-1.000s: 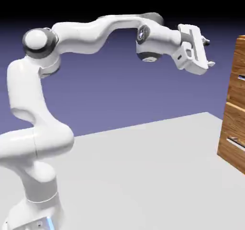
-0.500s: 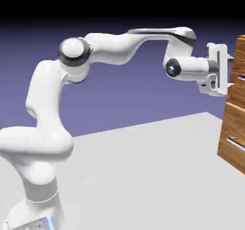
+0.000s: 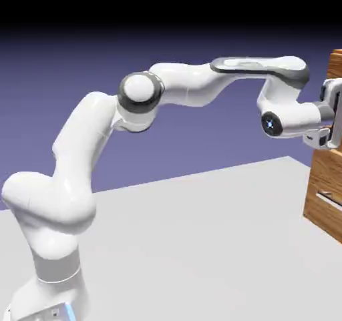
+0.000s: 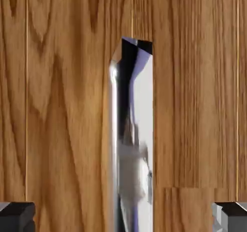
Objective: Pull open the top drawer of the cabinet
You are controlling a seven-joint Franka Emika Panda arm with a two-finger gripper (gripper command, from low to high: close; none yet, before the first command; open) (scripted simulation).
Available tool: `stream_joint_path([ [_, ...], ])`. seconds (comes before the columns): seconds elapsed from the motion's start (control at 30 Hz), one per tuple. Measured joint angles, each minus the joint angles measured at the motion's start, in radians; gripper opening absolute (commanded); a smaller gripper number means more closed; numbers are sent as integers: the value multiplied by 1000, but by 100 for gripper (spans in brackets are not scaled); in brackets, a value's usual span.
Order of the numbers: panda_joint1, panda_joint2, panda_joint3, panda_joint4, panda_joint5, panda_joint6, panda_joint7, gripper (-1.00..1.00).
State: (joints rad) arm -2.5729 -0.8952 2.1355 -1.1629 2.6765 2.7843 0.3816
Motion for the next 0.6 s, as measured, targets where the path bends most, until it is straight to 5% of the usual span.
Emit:
stream_joint_path([
  [0.03, -19, -20, 7, 36, -9, 11, 21, 0],
  [0.07, -39, -40, 15, 72, -17, 22, 41, -100],
  [0.6, 267, 235, -136, -435, 85, -132, -225, -100],
])
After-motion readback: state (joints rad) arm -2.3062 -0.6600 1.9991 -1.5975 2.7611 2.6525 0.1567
